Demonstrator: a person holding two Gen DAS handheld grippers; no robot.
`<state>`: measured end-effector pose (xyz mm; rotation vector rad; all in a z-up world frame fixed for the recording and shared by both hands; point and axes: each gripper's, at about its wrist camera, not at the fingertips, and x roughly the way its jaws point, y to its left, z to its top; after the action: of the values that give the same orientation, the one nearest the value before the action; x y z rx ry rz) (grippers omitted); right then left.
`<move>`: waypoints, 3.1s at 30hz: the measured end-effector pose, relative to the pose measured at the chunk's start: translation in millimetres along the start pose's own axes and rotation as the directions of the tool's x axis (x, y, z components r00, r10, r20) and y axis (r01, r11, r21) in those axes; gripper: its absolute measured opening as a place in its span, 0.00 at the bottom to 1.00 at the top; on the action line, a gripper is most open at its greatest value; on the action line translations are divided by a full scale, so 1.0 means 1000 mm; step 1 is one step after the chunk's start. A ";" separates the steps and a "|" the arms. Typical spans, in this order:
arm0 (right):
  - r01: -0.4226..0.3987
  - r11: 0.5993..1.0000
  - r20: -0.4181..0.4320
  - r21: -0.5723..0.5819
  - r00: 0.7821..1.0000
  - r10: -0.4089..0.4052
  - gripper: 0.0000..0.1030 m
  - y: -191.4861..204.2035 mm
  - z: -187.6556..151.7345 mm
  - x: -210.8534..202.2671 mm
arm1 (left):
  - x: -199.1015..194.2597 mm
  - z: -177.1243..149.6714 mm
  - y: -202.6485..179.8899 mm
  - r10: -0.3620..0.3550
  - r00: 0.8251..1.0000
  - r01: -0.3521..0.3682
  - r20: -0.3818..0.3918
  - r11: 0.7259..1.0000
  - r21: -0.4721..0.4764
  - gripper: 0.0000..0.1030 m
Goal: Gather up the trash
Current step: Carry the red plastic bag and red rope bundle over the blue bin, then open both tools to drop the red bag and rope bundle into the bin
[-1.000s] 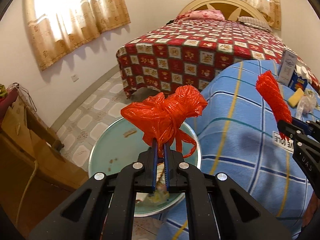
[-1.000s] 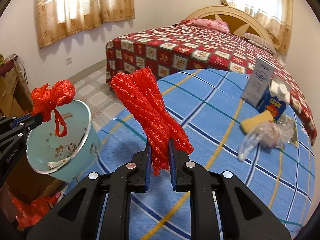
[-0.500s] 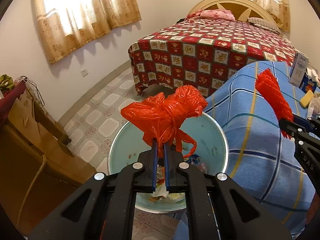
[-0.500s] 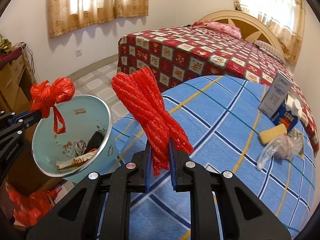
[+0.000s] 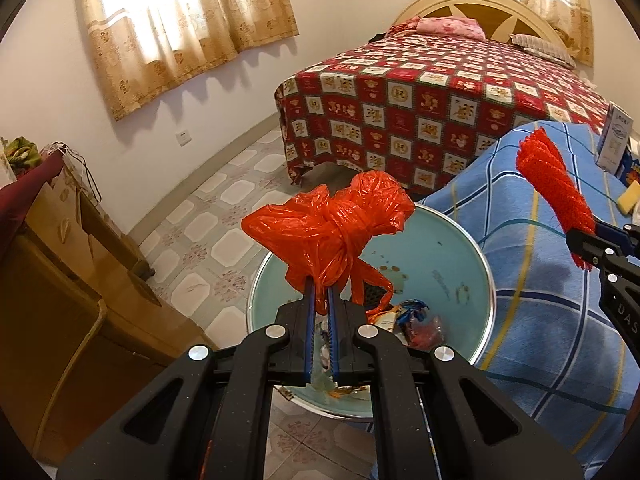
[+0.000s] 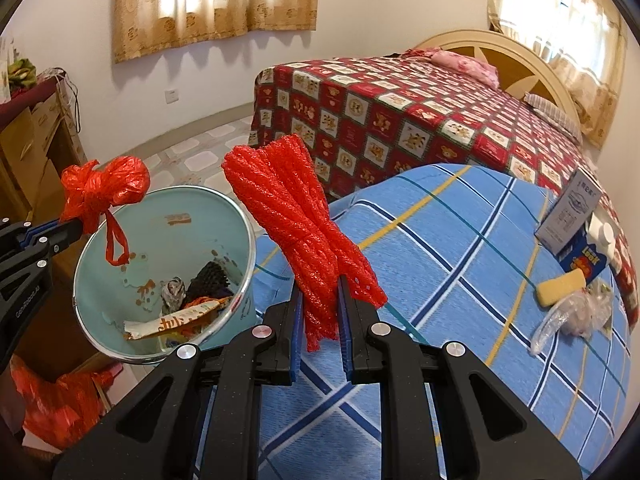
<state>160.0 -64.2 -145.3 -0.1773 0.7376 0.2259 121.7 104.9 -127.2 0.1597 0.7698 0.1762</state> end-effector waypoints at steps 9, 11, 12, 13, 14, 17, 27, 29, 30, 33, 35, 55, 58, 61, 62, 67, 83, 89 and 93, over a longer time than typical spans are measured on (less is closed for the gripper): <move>-0.007 0.999 0.002 -0.031 1.000 0.007 0.16 0.014 0.007 0.003 | 0.003 -0.003 0.015 0.024 1.000 -0.024 -0.004 1.000 -0.016 0.05; -0.009 0.999 0.001 -0.036 1.000 0.009 0.16 0.017 0.008 0.004 | 0.005 -0.003 0.018 0.030 1.000 -0.030 -0.007 0.999 -0.018 0.05; -0.011 0.999 0.001 -0.039 1.000 0.011 0.16 0.019 0.009 0.004 | 0.005 -0.004 0.019 0.034 0.999 -0.034 -0.009 0.999 -0.018 0.05; -0.012 0.999 0.000 -0.041 1.000 0.012 0.16 0.020 0.009 0.005 | 0.006 -0.004 0.020 0.037 0.999 -0.038 -0.011 0.999 -0.019 0.05; -0.013 0.999 -0.001 -0.045 1.000 0.013 0.16 0.023 0.010 0.006 | 0.007 -0.005 0.022 0.041 0.999 -0.041 -0.014 0.999 -0.021 0.05; -0.016 0.998 -0.003 -0.055 1.000 0.016 0.16 0.028 0.011 0.007 | 0.010 -0.006 0.025 0.047 0.999 -0.048 -0.021 0.999 -0.025 0.05; -0.020 0.997 -0.007 -0.078 1.000 0.020 0.16 0.040 0.013 0.010 | 0.013 -0.007 0.036 0.064 0.998 -0.065 -0.026 0.997 -0.041 0.05; -0.022 0.996 -0.008 -0.084 1.000 0.021 0.16 0.043 0.014 0.011 | 0.013 -0.007 0.038 0.070 0.997 -0.071 -0.026 0.996 -0.044 0.05; -0.023 0.996 -0.008 -0.085 1.000 0.022 0.16 0.043 0.015 0.011 | 0.014 -0.007 0.039 0.072 0.997 -0.073 -0.026 0.996 -0.047 0.05; -0.025 0.996 -0.007 -0.090 1.000 0.025 0.16 0.047 0.016 0.012 | 0.014 -0.007 0.042 0.080 0.996 -0.082 -0.028 0.995 -0.051 0.05; -0.027 0.995 -0.007 -0.093 1.000 0.027 0.16 0.049 0.017 0.012 | 0.015 -0.007 0.043 0.084 0.996 -0.085 -0.030 0.995 -0.053 0.05; -0.036 0.993 -0.009 -0.113 0.999 0.035 0.16 0.057 0.020 0.015 | 0.021 -0.008 0.047 0.098 0.994 -0.101 -0.043 0.993 -0.059 0.05; -0.036 0.993 -0.009 -0.112 0.999 0.035 0.16 0.057 0.020 0.015 | 0.021 -0.008 0.047 0.100 0.994 -0.103 -0.043 0.993 -0.058 0.05; -0.036 0.993 -0.008 -0.113 0.999 0.035 0.16 0.058 0.020 0.015 | 0.021 -0.008 0.047 0.099 0.994 -0.102 -0.043 0.993 -0.057 0.05; -0.036 0.993 -0.008 -0.113 0.999 0.035 0.16 0.057 0.020 0.015 | 0.021 -0.008 0.048 0.098 0.994 -0.101 -0.043 0.993 -0.058 0.05; -0.040 0.992 -0.009 -0.119 0.999 0.039 0.16 0.061 0.020 0.015 | 0.021 -0.007 0.046 0.097 0.994 -0.099 -0.042 0.993 -0.059 0.05; -0.085 0.987 -0.012 -0.136 0.996 0.085 0.38 0.071 0.018 0.021 | 0.019 -0.005 0.035 0.047 0.998 -0.049 -0.030 0.996 -0.073 0.44; -0.092 0.988 -0.017 -0.123 0.996 0.091 0.42 0.070 0.016 0.021 | 0.021 -0.008 0.028 0.038 0.999 -0.040 -0.036 0.997 -0.063 0.55; -0.090 0.989 -0.012 -0.119 0.996 0.089 0.50 0.068 0.014 0.020 | 0.020 -0.010 0.027 0.037 0.999 -0.039 -0.035 0.998 -0.058 0.64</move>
<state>165.0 6.9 -154.4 -0.2590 0.7396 0.3557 126.6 136.6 -142.1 0.1155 0.7949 0.2379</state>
